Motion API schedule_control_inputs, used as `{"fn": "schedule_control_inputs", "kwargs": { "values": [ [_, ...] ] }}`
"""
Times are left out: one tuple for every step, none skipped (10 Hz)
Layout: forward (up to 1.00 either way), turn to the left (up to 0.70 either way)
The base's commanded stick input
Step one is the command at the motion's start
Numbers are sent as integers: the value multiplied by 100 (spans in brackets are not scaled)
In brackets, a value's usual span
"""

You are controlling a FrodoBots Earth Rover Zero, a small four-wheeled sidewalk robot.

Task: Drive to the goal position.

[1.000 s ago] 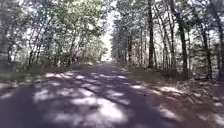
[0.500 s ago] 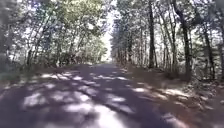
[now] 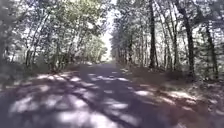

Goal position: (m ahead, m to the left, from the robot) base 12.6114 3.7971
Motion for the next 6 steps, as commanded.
{"fn": "schedule_control_inputs", "kwargs": {
  "values": [
    [45, 0],
    [45, 0],
    [45, 0],
    [45, 0],
    [45, 0],
    [45, 0]
  ]
}}
